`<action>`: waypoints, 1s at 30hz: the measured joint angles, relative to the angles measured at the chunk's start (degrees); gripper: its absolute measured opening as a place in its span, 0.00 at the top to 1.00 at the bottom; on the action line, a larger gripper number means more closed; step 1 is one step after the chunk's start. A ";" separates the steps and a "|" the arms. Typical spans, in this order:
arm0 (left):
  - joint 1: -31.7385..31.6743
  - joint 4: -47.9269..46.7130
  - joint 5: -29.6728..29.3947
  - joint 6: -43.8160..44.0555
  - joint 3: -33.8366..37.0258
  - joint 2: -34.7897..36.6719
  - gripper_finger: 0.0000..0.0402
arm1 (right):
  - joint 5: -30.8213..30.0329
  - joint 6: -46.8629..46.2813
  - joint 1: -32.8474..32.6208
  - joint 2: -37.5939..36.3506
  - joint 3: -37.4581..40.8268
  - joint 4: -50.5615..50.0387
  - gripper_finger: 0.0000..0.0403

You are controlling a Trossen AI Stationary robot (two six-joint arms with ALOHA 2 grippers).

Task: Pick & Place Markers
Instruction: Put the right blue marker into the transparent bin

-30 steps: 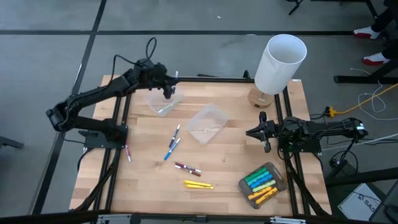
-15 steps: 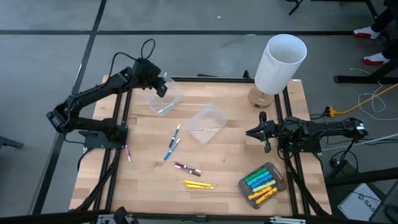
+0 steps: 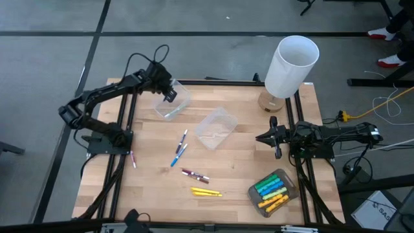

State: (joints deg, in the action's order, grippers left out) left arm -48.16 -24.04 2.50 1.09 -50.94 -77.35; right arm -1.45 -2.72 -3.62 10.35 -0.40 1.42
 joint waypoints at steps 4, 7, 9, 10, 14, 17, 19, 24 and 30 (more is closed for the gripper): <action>0.04 -0.07 0.07 -0.88 0.00 -3.69 0.92 | 0.00 0.00 0.00 0.01 0.00 -0.01 0.90; 0.01 0.01 0.36 -0.86 0.00 -5.92 0.92 | 0.00 0.00 0.00 0.00 -0.01 0.01 0.90; 0.02 -0.25 0.50 -0.86 0.00 -7.24 0.92 | 0.00 0.00 0.01 0.01 -0.01 -0.01 0.90; 0.04 -0.21 0.57 -0.87 0.00 -7.77 0.92 | 0.00 0.00 0.00 0.02 -0.01 0.00 0.90; 0.02 -0.40 1.18 -0.86 0.00 -9.66 0.92 | 0.00 0.00 0.00 0.02 -0.01 0.00 0.90; 0.04 -0.51 1.62 -0.86 0.00 -10.63 0.92 | 0.00 0.00 0.00 0.02 -0.01 -0.01 0.90; 0.02 -0.56 1.66 -0.86 0.00 -11.26 0.92 | 0.00 0.00 0.01 0.02 -0.01 -0.01 0.90; 0.02 -1.20 1.83 -0.86 0.00 -11.96 0.92 | 0.00 0.00 0.00 0.02 -0.01 -0.01 0.90; 0.04 -1.63 1.92 -0.82 0.00 -11.94 0.91 | 0.00 0.00 0.00 0.02 -0.01 -0.01 0.90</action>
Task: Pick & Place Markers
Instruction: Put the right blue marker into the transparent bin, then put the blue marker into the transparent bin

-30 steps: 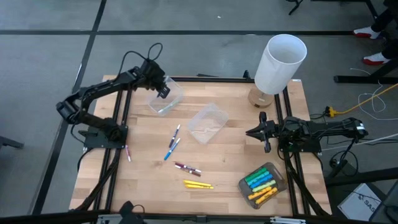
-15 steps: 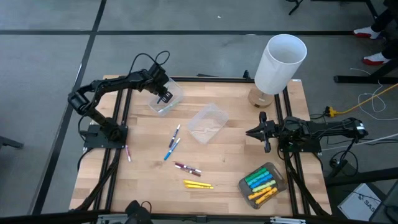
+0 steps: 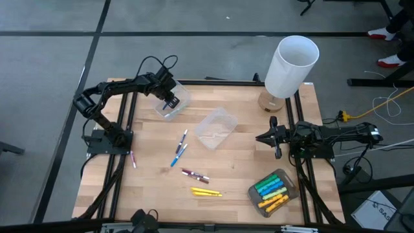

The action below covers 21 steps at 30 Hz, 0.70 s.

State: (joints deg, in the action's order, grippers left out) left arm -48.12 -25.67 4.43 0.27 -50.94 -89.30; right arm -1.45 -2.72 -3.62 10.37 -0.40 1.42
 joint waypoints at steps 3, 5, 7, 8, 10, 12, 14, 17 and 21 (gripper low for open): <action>0.00 0.02 0.00 0.49 0.00 0.00 0.84 | 0.00 0.00 0.00 0.01 0.00 0.00 0.90; 0.00 0.02 0.20 0.47 0.00 0.00 0.79 | 0.00 0.00 0.00 0.00 0.00 -0.01 0.90; 0.00 0.02 0.26 0.46 0.00 0.00 0.75 | 0.00 0.00 0.00 0.01 0.00 -0.01 0.90; 0.00 0.02 0.26 0.49 0.00 0.00 0.74 | 0.00 0.00 0.01 0.01 0.00 -0.01 0.90; 0.00 0.00 0.28 0.48 0.00 0.00 0.71 | 0.00 0.00 0.02 0.01 0.00 0.02 0.90; 0.00 0.00 0.28 0.46 0.00 0.00 0.70 | 0.00 0.00 0.00 -0.01 0.00 0.00 0.90; 0.00 -0.02 0.31 0.63 0.00 0.00 0.69 | 0.00 0.00 0.02 0.01 0.00 -0.01 0.90; 0.00 -0.17 0.34 1.59 0.00 0.38 0.69 | 0.00 0.00 0.00 -0.01 0.00 -0.01 0.90; 0.11 -0.33 2.83 2.03 0.00 1.83 0.69 | 0.00 0.00 0.01 0.01 0.00 0.00 0.90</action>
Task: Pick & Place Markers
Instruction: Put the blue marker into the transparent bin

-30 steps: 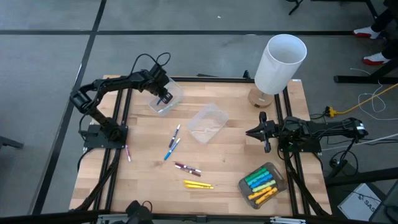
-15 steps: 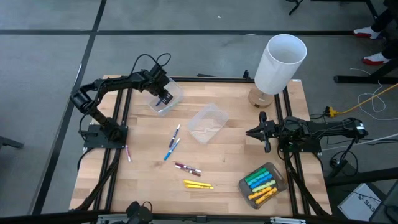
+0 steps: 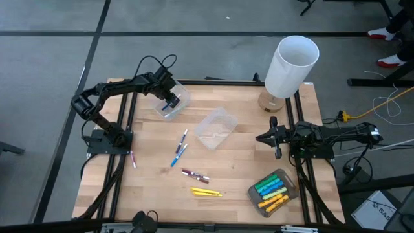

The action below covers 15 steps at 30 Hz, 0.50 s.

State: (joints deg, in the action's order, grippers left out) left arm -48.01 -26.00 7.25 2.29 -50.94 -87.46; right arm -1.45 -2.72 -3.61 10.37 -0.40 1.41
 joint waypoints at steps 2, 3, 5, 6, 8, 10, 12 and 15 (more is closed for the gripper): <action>0.03 0.02 1.85 0.54 0.00 1.10 0.70 | 0.00 0.00 0.01 -0.02 0.00 0.00 0.90; 0.16 0.00 2.45 1.14 0.00 1.66 0.70 | 0.00 0.00 -0.01 0.00 0.00 0.00 0.90; 0.36 0.00 3.70 2.33 0.00 2.94 0.71 | 0.00 0.00 -0.01 0.00 0.00 0.00 0.90; 0.54 0.00 4.69 2.75 0.00 3.74 0.71 | 0.00 0.00 0.01 0.00 0.00 0.02 0.90; 1.23 0.04 6.20 3.09 0.00 5.20 0.72 | 0.00 0.00 -0.01 0.00 0.00 0.01 0.90; 2.12 0.01 8.05 3.11 0.00 6.83 0.72 | 0.00 0.00 -0.01 0.00 0.00 0.02 0.90; 3.23 0.04 8.90 3.54 0.00 8.75 0.73 | 0.00 0.00 -0.01 -0.01 0.00 0.00 0.90; 5.10 0.04 8.95 4.96 0.00 11.60 0.73 | 0.00 0.00 0.01 0.00 0.00 0.00 0.90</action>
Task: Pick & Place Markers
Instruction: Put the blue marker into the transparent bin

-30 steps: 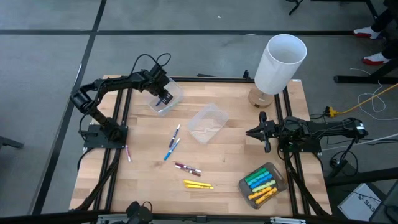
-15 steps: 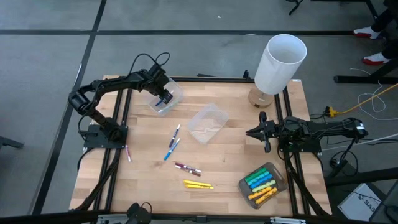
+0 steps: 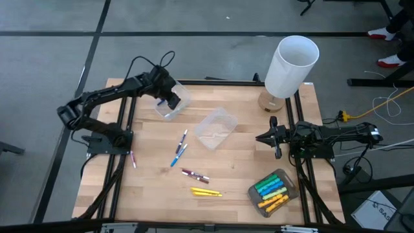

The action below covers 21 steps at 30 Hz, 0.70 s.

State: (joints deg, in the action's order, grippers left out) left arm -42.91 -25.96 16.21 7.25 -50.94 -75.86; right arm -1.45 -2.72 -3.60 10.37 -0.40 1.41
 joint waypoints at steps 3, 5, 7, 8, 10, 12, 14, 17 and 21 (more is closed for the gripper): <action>2.18 0.07 -0.01 1.42 0.00 2.89 0.73 | 0.00 0.00 -0.02 -0.02 0.00 0.00 0.90; 3.82 0.00 0.00 1.73 0.00 4.29 0.73 | 0.00 0.00 -0.01 0.00 0.00 0.00 0.90; 5.46 0.02 0.02 3.14 0.00 5.77 0.73 | 0.00 0.00 -0.02 0.00 0.00 0.02 0.90; 6.27 0.03 0.02 4.05 0.00 6.39 0.74 | 0.00 0.00 -0.01 0.00 0.00 0.00 0.90; 8.06 0.02 -0.02 6.06 0.00 7.36 0.74 | 0.00 0.00 0.00 -0.01 0.00 0.01 0.90; 9.95 0.02 -0.01 8.10 0.00 8.26 0.73 | 0.00 0.00 -0.02 -0.02 0.00 0.02 0.90; 12.01 0.02 -0.02 9.87 0.00 8.88 0.74 | 0.00 0.00 -0.02 0.00 0.00 0.00 0.90; 15.39 0.04 -0.02 12.79 0.00 9.25 0.73 | 0.00 0.00 -0.02 0.00 0.00 0.01 0.90; 20.10 0.03 -0.06 15.65 0.00 9.28 0.72 | 0.00 0.00 0.00 0.00 0.00 0.00 0.90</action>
State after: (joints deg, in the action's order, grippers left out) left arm -22.81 -25.93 16.15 22.90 -50.94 -66.59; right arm -1.45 -2.72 -3.60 10.37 -0.40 1.41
